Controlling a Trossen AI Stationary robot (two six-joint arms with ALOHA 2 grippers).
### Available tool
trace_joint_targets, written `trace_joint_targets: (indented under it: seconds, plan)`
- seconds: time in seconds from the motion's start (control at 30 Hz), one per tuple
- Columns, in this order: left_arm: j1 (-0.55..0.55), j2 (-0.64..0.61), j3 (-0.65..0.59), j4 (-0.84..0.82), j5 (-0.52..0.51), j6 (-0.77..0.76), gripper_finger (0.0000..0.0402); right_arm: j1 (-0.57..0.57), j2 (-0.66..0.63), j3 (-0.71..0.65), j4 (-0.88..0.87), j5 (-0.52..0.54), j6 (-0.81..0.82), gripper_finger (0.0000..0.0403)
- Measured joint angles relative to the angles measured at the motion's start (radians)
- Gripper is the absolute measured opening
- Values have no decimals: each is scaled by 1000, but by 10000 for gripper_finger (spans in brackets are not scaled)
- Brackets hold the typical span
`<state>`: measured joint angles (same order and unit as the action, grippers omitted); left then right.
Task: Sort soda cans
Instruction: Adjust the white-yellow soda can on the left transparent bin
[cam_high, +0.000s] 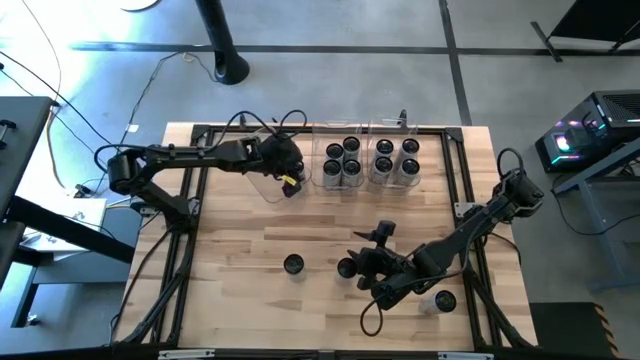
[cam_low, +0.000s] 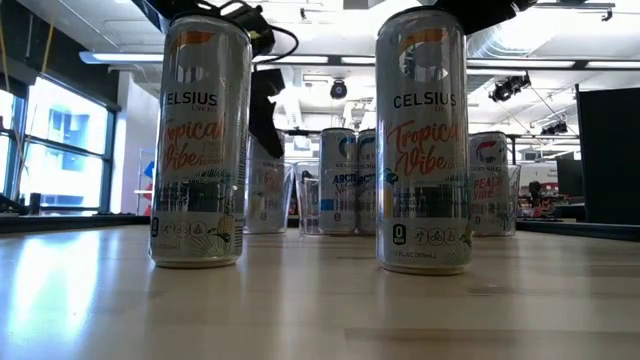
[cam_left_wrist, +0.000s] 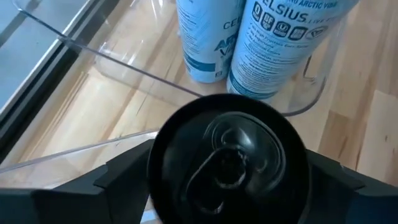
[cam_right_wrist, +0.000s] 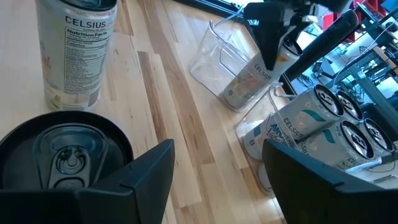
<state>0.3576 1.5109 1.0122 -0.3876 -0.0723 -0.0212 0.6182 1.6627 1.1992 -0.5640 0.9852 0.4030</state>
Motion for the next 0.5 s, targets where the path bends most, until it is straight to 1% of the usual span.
trace_joint_targets:
  seconds: [0.2,0.27,0.5]
  plan:
    - [0,-61,0,-35,-17,0,314,0,0,0,1,0,0,238]
    - [-1,-93,4,-79,-34,-14,315,0,0,0,1,0,0,238]
    - [-6,-221,73,-362,-203,-138,316,0,0,0,1,0,-1,238]
